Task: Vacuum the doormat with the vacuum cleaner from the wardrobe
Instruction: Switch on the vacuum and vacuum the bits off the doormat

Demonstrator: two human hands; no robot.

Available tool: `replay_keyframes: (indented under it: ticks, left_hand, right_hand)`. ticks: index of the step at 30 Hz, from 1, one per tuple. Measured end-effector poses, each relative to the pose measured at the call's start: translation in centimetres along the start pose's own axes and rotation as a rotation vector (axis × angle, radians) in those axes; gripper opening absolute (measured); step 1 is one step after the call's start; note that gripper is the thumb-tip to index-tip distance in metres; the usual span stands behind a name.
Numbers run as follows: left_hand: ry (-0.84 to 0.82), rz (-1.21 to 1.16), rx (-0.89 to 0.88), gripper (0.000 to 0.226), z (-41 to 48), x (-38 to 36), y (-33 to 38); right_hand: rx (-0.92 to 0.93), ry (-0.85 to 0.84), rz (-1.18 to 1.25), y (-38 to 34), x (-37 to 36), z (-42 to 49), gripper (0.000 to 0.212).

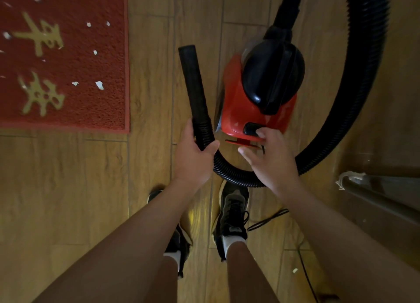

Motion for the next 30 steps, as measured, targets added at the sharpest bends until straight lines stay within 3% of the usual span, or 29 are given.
replay_keyframes:
  ticks: [8,12,19,26,30]
  left_hand:
    - [0.065,-0.058,-0.033,0.047,0.3,4.1,1.5]
    - [0.096,-0.071,-0.059,0.046,0.5,6.9,2.0]
    - [0.184,-0.144,-0.033,0.041,1.0,12.5,1.6]
    - [0.246,-0.179,0.044,0.029,0.7,18.6,0.7]
    - [0.248,-0.215,0.068,0.026,0.6,21.1,0.1]
  right_hand:
    - [0.164,-0.25,-0.133,-4.5,-1.1,-3.8,0.067]
    - [0.247,-0.325,-0.168,-7.8,-2.1,-5.2,0.057]
    - [0.369,-0.319,-0.2,-13.3,-4.6,-7.2,0.046]
    - [0.434,-0.349,-0.222,-18.8,-6.2,-8.9,0.018]
    - [0.445,-0.389,-0.255,-21.4,-7.0,-9.6,0.023]
Point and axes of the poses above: each hand's wrist, its own z-axis towards the middle knuckle, its own x-axis out of the back of the hand, y = z × x, the point moved 4 cm from there along z, towards the middle knuckle, and after that the axes turned 6 degrees about y, right-handed, at the moved point
